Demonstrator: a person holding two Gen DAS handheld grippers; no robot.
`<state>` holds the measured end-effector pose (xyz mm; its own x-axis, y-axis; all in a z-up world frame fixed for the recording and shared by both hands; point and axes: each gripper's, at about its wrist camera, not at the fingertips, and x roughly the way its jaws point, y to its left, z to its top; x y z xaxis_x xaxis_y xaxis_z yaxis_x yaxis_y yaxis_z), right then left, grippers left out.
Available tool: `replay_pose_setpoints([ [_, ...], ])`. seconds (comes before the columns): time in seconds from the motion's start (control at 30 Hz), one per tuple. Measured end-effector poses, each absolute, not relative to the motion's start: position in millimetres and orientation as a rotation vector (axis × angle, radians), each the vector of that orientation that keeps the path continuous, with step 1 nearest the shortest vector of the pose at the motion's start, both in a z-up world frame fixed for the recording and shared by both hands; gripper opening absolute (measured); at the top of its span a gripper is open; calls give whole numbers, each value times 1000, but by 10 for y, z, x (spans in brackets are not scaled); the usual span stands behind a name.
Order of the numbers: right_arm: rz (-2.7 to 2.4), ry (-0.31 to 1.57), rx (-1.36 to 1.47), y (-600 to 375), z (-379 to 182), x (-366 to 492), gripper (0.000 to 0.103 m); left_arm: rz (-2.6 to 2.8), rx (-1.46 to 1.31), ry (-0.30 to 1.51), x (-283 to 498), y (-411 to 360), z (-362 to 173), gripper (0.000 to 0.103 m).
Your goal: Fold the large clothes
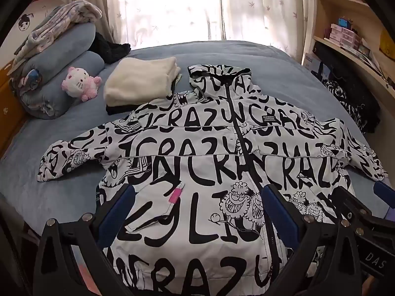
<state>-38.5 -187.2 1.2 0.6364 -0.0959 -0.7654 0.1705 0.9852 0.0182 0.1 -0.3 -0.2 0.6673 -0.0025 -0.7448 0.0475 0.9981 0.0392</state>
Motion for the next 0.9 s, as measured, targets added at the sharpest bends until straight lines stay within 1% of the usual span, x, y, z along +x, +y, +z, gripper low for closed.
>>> replay_pose_setpoints([
  [0.2,-145,874,96,-1895,-11,-400,103,-36,44,841,-16,0,4,101],
  [0.43,-133,879,110,-1895,-43,-453,103,-38,42,847,-180,0,-118,100],
  [0.9,-118,876,125,-2032,-71,-464,103,-34,45,870,-132,2,-103,100],
])
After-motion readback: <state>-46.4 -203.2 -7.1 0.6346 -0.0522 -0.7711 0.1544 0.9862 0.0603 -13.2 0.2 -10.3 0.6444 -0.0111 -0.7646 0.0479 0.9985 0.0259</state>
